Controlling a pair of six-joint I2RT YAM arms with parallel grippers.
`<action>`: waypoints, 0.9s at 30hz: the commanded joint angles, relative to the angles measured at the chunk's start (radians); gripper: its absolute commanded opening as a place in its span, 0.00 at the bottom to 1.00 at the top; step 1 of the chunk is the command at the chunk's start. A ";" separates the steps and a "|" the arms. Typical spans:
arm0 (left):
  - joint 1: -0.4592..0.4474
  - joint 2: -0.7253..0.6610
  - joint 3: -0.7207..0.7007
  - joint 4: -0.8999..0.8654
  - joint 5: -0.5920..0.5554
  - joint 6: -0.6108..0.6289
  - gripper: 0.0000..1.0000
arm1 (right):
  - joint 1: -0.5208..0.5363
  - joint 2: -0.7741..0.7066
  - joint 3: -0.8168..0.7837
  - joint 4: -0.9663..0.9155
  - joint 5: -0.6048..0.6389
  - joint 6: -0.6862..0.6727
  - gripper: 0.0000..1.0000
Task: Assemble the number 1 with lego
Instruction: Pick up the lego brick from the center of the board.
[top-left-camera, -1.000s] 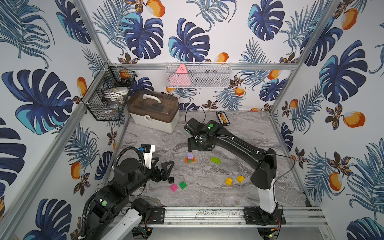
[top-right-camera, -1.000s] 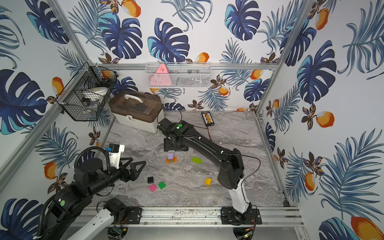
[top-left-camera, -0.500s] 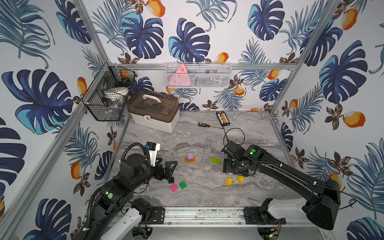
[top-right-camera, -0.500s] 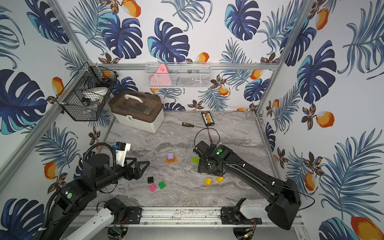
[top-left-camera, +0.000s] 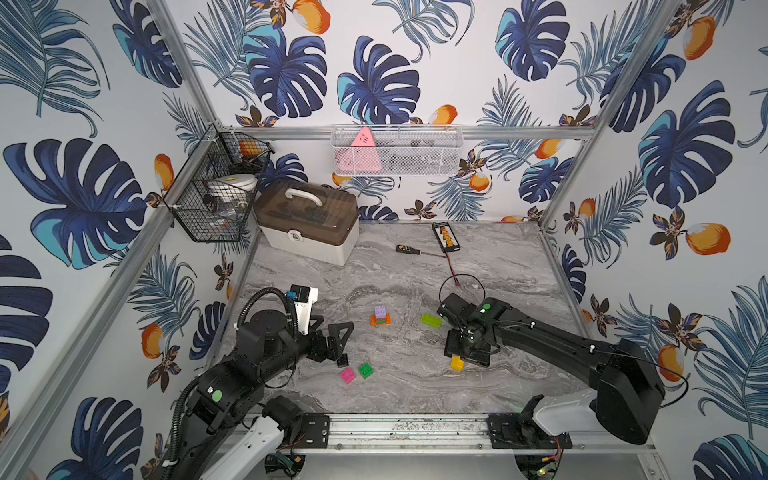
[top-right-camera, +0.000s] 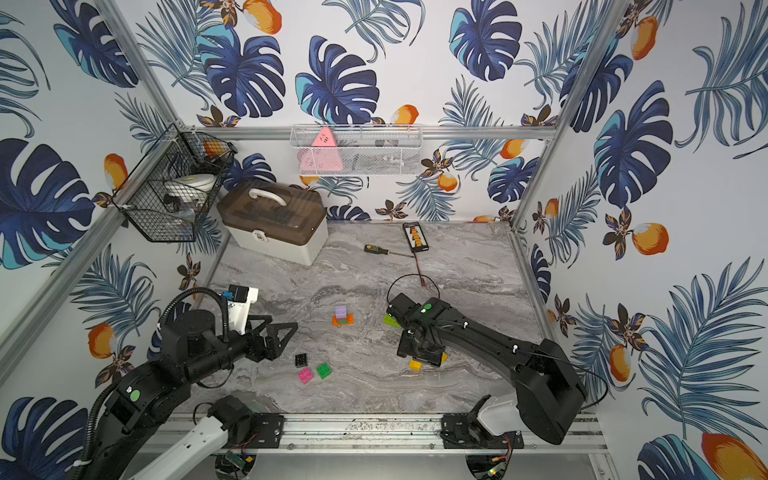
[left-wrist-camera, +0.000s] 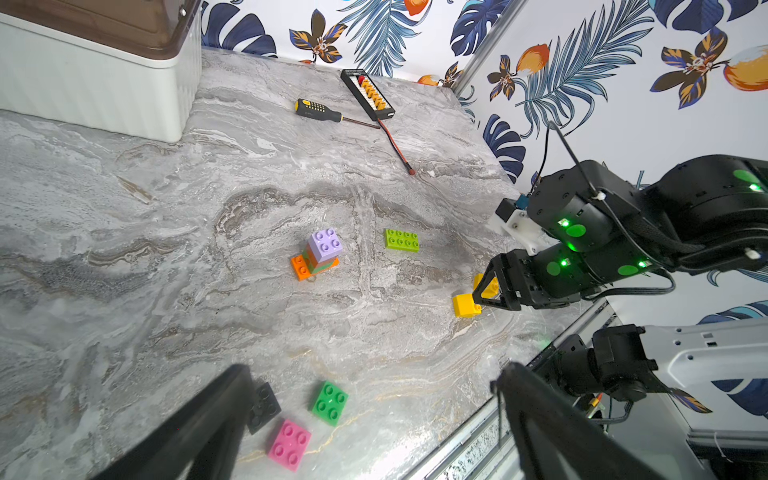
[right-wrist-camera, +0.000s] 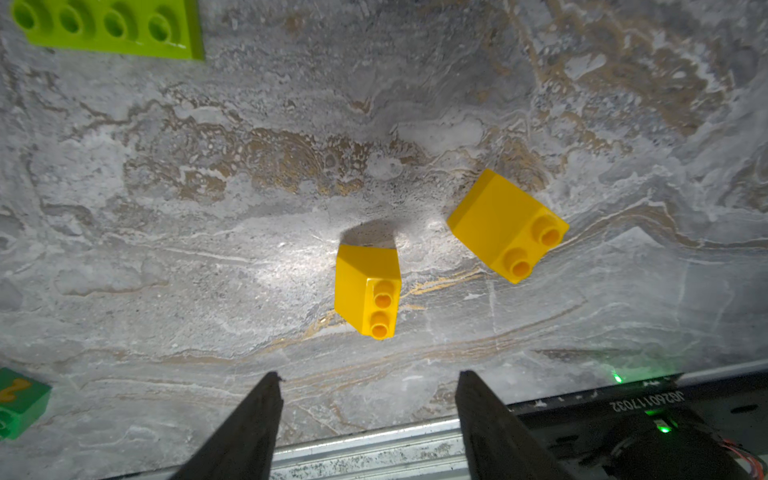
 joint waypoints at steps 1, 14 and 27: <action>0.002 -0.004 0.003 0.019 0.001 0.006 0.99 | 0.000 0.030 -0.012 0.028 0.010 0.022 0.67; 0.001 0.002 0.001 0.020 -0.004 0.007 0.99 | -0.001 0.119 -0.038 0.099 0.000 0.039 0.53; 0.004 0.013 0.003 0.018 -0.011 0.007 0.99 | -0.001 0.167 -0.032 0.118 0.013 0.012 0.50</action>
